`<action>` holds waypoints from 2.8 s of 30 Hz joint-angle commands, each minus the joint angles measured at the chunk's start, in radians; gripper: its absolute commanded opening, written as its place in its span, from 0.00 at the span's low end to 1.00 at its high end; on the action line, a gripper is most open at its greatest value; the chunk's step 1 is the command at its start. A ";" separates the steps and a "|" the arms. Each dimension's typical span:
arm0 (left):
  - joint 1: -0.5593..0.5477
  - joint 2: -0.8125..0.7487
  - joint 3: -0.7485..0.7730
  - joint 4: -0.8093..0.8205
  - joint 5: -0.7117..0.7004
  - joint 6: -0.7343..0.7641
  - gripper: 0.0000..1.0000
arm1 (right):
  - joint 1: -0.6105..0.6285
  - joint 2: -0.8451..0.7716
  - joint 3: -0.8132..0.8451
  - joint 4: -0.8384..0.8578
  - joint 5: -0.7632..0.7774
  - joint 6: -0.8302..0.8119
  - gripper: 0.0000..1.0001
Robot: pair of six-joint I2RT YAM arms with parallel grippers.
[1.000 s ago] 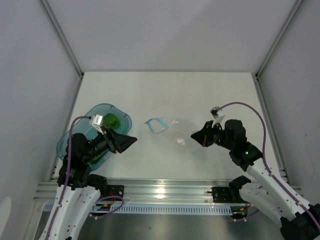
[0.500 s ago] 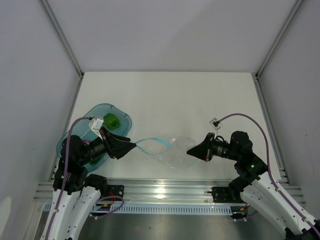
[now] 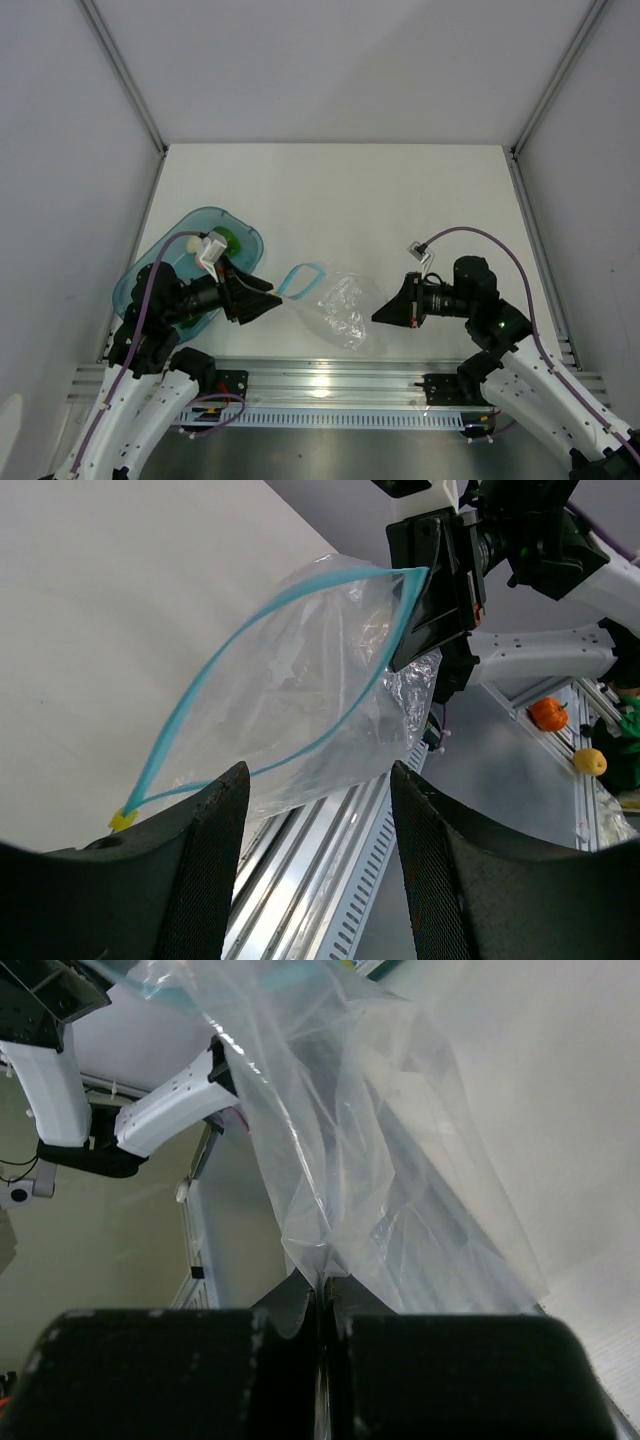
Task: Place the food in the zip-top bag and seal the zipper
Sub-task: Pick up the zipper food storage bag at the corner of the board, then open the zipper of the food storage bag.
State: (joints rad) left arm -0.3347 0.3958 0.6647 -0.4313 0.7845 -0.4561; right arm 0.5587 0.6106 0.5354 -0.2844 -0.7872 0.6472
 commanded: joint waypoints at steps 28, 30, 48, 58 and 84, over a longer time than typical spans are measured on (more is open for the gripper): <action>-0.044 0.129 -0.059 0.245 0.145 0.021 0.50 | 0.101 -0.057 0.075 0.099 -0.306 0.035 0.00; -0.044 0.133 -0.083 0.314 0.211 -0.009 0.51 | 0.104 -0.049 0.081 0.116 -0.322 0.042 0.00; -0.110 0.202 -0.117 0.411 0.294 -0.079 0.50 | 0.150 0.040 0.110 0.251 -0.356 0.094 0.00; -0.121 0.281 -0.028 0.248 0.170 -0.073 0.00 | 0.150 0.221 0.293 -0.202 -0.036 -0.214 0.51; -0.141 0.087 -0.016 0.032 -0.662 -0.487 0.01 | 0.634 0.718 0.874 -0.397 1.287 -0.011 0.75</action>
State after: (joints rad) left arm -0.4622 0.4938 0.6285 -0.4072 0.2001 -0.8845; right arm 1.0920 1.2663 1.3514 -0.7502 0.3405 0.5808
